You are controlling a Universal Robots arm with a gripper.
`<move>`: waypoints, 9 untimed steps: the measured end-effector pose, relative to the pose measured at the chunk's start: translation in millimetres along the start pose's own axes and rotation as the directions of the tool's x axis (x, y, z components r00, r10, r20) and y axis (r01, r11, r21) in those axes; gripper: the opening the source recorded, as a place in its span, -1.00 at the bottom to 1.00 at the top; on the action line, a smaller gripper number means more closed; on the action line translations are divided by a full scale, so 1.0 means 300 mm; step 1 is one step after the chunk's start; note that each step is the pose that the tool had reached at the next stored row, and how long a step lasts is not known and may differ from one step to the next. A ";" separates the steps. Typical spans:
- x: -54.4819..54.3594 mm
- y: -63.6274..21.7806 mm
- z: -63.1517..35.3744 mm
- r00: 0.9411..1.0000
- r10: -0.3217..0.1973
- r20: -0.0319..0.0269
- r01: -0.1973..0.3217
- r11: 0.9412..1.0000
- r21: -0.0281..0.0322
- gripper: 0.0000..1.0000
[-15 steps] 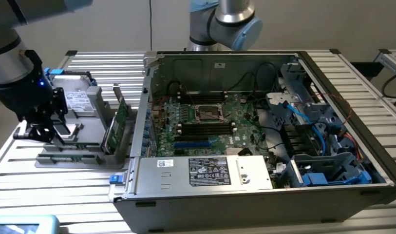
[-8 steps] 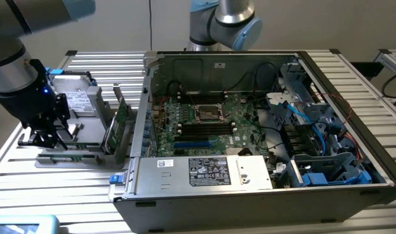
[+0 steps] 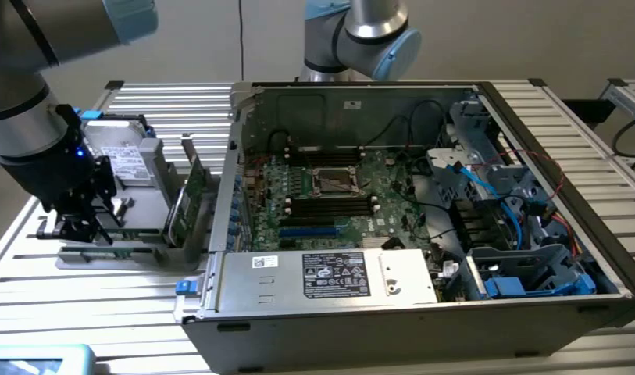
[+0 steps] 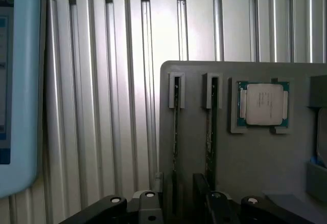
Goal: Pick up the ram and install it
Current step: 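Pick up the ram and move it above insertion slot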
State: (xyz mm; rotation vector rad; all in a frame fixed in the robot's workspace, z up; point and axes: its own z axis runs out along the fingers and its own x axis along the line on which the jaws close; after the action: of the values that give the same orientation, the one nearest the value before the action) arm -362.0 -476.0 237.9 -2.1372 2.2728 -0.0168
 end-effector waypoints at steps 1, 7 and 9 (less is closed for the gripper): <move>0.000 0.000 0.006 1.000 0.000 0.000 0.000 1.000 0.000 -0.27; 0.004 0.001 0.042 1.000 0.000 0.000 0.000 1.000 -0.001 -0.27; 0.004 0.001 0.054 1.000 0.000 0.000 0.000 1.000 -0.001 -0.27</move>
State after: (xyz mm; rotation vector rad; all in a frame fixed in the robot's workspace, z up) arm -362.0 -477.2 221.7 -2.1377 2.2732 -0.0160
